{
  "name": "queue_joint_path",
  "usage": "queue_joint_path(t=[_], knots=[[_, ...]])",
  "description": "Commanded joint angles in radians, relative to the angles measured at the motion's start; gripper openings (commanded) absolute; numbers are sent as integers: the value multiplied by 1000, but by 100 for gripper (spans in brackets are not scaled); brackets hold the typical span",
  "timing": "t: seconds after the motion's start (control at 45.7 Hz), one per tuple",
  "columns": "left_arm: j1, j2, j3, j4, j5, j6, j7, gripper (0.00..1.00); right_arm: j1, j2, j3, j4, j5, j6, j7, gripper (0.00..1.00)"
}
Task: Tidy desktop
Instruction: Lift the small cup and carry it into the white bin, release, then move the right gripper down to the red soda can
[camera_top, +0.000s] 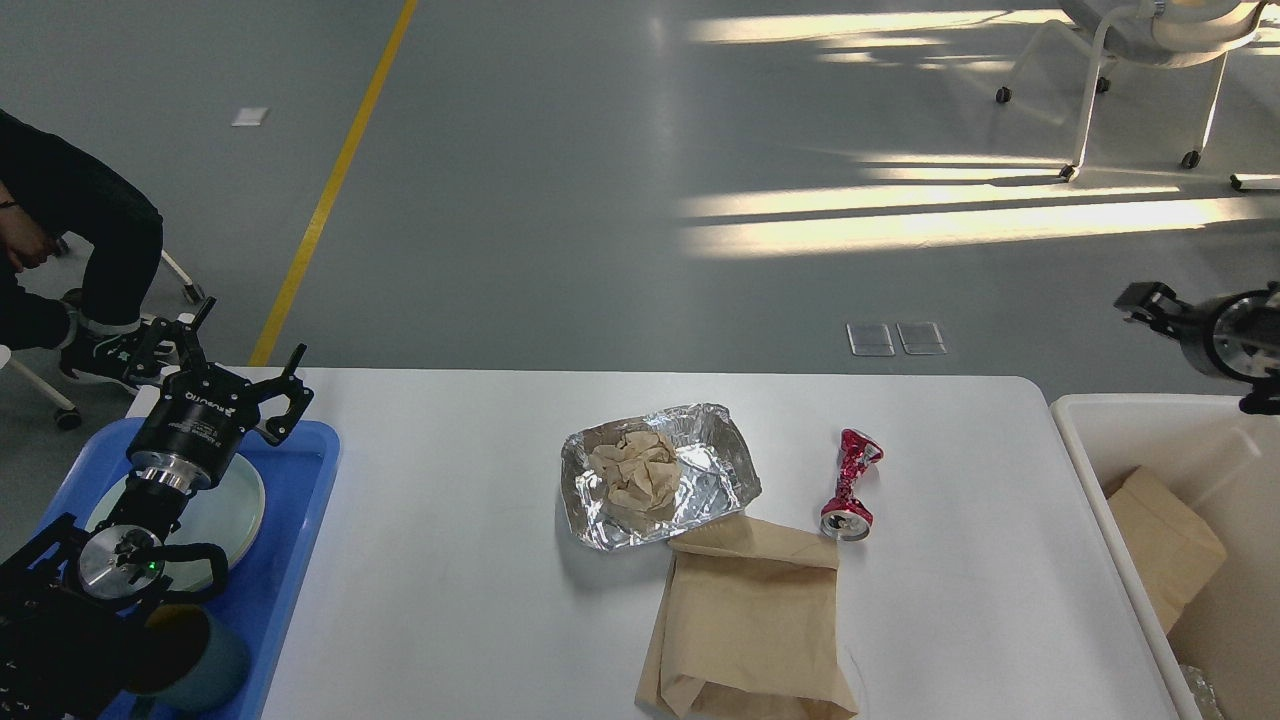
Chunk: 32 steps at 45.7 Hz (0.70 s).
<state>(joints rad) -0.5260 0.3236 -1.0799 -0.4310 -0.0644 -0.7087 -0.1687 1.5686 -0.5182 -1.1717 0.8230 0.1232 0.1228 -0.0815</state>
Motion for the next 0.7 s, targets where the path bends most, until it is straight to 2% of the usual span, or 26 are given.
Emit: queue_joint_path(t=[0.0, 0.175, 0.372, 0.525, 0.678], knots=[[0, 0, 0, 0, 0, 0, 0, 96, 200, 67, -63, 126, 0, 141, 0, 100], [0, 0, 0, 0, 0, 0, 0, 96, 401, 150, -59, 209, 1, 377, 2, 100], [0, 0, 0, 0, 0, 0, 0, 96, 666, 199, -52, 418, 1, 497, 2, 100], [0, 0, 0, 0, 0, 0, 0, 96, 809, 236, -34, 513, 1, 541, 2, 100], [0, 0, 0, 0, 0, 0, 0, 96, 681, 257, -16, 478, 0, 480, 0, 100]])
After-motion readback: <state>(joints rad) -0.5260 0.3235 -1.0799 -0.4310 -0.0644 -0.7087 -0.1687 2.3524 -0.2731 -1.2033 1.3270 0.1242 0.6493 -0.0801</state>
